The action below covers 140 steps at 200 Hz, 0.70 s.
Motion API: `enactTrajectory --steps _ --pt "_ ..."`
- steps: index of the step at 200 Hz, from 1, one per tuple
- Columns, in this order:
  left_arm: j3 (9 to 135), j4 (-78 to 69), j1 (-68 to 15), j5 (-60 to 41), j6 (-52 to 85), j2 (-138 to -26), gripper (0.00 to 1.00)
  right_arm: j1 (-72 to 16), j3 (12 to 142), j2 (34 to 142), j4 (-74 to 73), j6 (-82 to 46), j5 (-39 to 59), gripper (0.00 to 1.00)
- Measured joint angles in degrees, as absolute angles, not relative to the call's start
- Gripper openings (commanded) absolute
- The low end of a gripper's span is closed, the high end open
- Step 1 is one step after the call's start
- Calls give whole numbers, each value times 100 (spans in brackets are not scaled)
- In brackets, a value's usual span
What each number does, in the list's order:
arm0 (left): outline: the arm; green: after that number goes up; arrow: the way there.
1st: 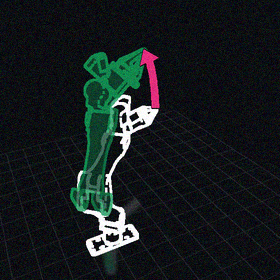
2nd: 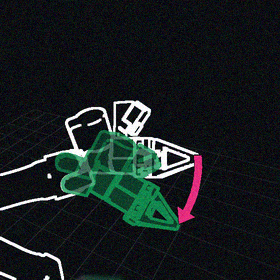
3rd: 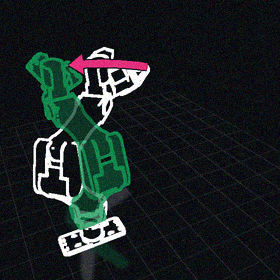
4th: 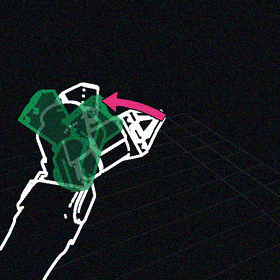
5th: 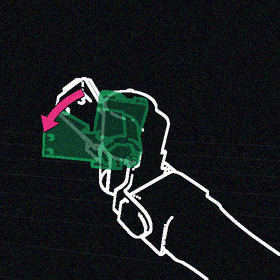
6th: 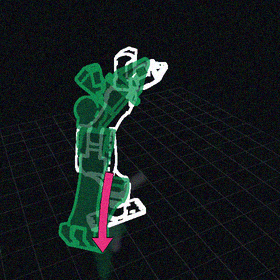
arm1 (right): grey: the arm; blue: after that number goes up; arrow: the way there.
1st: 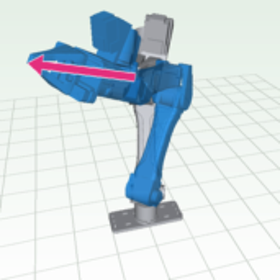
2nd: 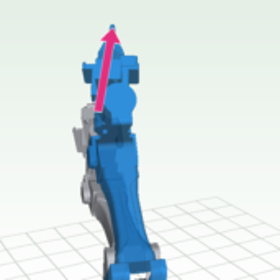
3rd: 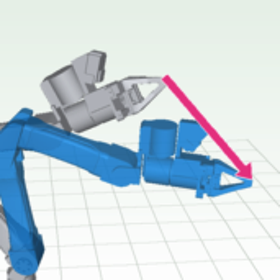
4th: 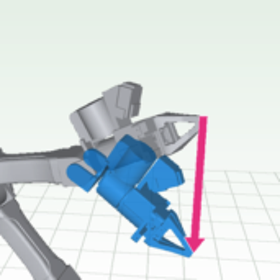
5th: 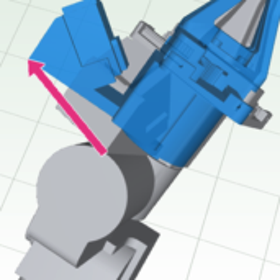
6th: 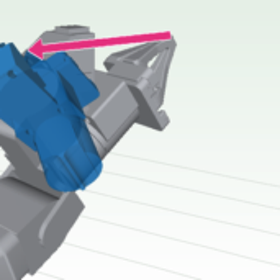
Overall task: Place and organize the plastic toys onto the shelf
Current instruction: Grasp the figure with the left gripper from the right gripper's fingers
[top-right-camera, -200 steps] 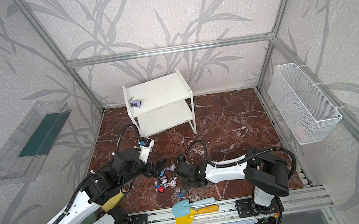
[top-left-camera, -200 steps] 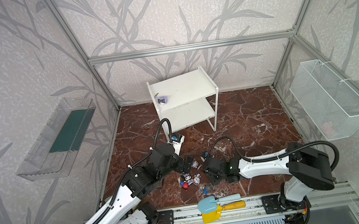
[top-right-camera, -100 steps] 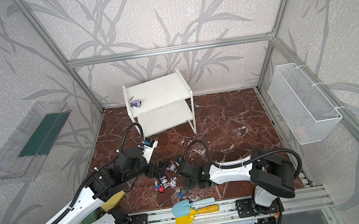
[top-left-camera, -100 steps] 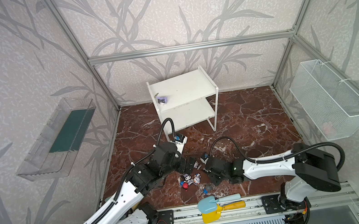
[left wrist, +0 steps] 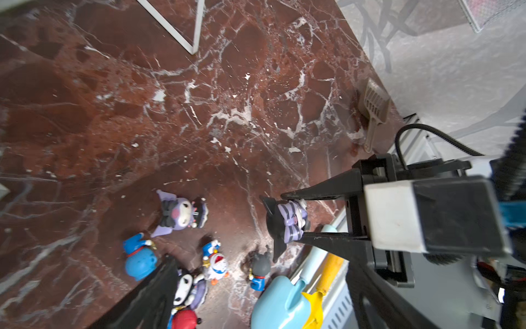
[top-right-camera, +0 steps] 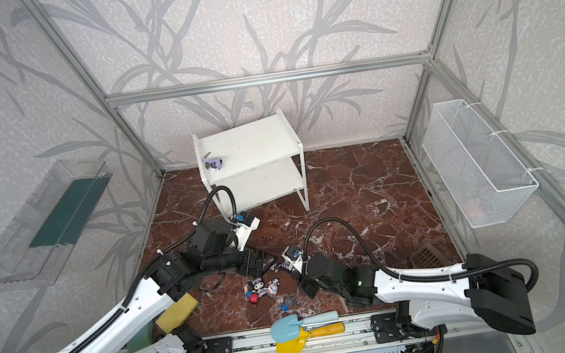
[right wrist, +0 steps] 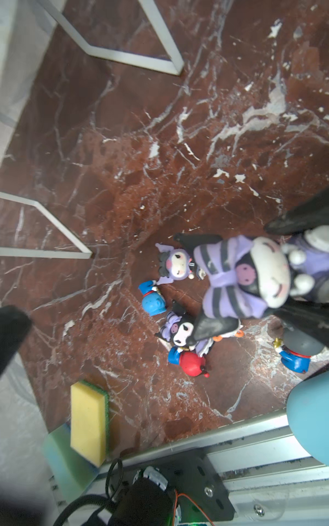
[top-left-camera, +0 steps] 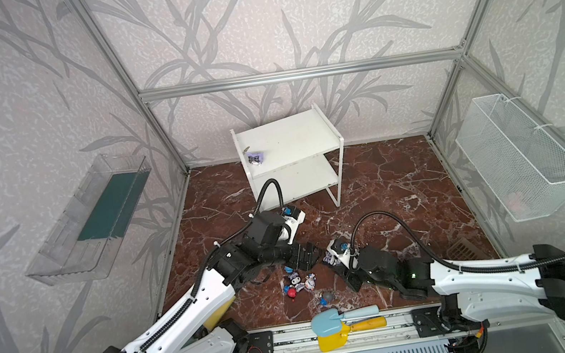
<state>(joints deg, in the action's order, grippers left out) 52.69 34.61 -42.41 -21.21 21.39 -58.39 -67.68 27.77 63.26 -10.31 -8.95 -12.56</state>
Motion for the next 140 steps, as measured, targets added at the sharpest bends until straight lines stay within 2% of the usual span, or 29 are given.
enactTrajectory --steps 41,96,116,129,140 --pt "5247 3127 -4254 -2639 2320 -5981 85 -6842 2635 5717 -1361 -624 -1347 29" --pt "5236 2679 -4456 -2773 2563 -6211 75 -6958 2635 5599 -1509 -451 -1498 29" --pt "5236 2659 -4574 -2744 2550 -6370 68 -7028 2635 5599 -1529 -438 -1680 29" --pt "5240 2661 -4626 -2729 2554 -6473 59 -7081 2635 5601 -1535 -425 -1813 28" --pt "5253 2661 -4668 -2711 2541 -6517 56 -7140 2635 5618 -1531 -401 -1955 28"
